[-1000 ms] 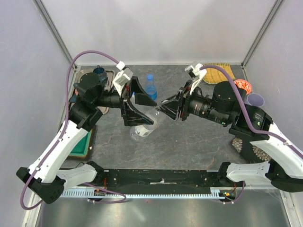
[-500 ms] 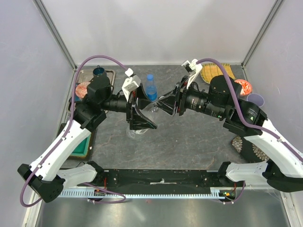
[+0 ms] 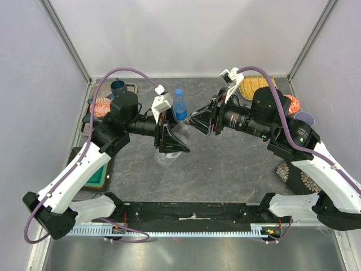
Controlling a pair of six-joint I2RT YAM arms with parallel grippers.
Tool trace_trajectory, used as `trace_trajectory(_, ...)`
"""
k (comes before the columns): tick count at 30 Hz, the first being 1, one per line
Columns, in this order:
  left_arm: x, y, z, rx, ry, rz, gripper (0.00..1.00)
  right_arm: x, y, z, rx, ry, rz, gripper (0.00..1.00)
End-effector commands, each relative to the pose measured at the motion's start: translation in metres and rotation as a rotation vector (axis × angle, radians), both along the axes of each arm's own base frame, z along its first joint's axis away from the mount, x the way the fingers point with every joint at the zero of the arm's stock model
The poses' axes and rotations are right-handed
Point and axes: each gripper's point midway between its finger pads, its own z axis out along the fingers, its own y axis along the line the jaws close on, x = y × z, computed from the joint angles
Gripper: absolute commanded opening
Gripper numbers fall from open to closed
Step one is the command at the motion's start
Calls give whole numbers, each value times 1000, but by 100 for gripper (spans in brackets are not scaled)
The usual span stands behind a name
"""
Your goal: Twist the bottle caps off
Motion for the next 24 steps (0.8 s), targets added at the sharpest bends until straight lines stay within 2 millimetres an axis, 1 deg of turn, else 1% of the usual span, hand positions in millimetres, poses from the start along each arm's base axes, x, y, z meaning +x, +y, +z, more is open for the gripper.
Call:
trace_trajectory(1,10,-2,-5,12,-35,49,54,1,-12,25,64,-69,-40,68)
trace_trajectory(2,18,-2,-4,18,-43,94,51,4,-16,27,59,-83,-67,74)
trace_trajectory(4,26,-3,-2,21,-60,155,49,12,-31,29,57,-103,-148,86)
trace_trajectory(5,39,-3,-2,30,-73,228,48,15,-36,29,55,-111,-178,88)
trace_trajectory(6,43,-4,-2,34,-81,255,48,16,-42,29,56,-116,-204,90)
trace_trajectory(7,48,-5,-1,35,-92,288,48,24,-50,28,55,-117,-266,91)
trace_trajectory(8,60,-4,-1,43,-105,359,48,26,-53,27,58,-115,-289,92)
trace_trajectory(10,67,-8,0,54,-129,412,48,33,-60,21,54,-102,-343,92)
trace_trajectory(11,79,-6,-2,70,-143,495,48,35,-62,19,56,-96,-362,92)
trace_trajectory(12,79,-10,-3,80,-164,509,48,36,-63,16,60,-78,-376,92)
trace_trajectory(14,87,-13,-6,107,-198,592,48,40,-65,14,66,-70,-402,91)
trace_trajectory(17,93,-19,-6,131,-231,662,48,46,-67,14,75,-57,-438,89)
trace_trajectory(19,99,-18,-5,142,-252,716,48,50,-68,12,75,-49,-466,87)
trace_trajectory(20,98,-22,-6,146,-254,717,48,52,-69,10,72,-45,-479,86)
trace_trajectory(21,97,-24,-5,140,-259,718,48,56,-72,8,69,-39,-509,83)
trace_trajectory(22,101,-22,-5,143,-264,751,48,58,-73,6,67,-34,-520,82)
trace_trajectory(23,99,-24,-4,138,-265,752,47,60,-74,2,61,-26,-536,80)
trace_trajectory(24,99,-24,-2,132,-265,756,47,65,-78,-2,50,-21,-574,76)
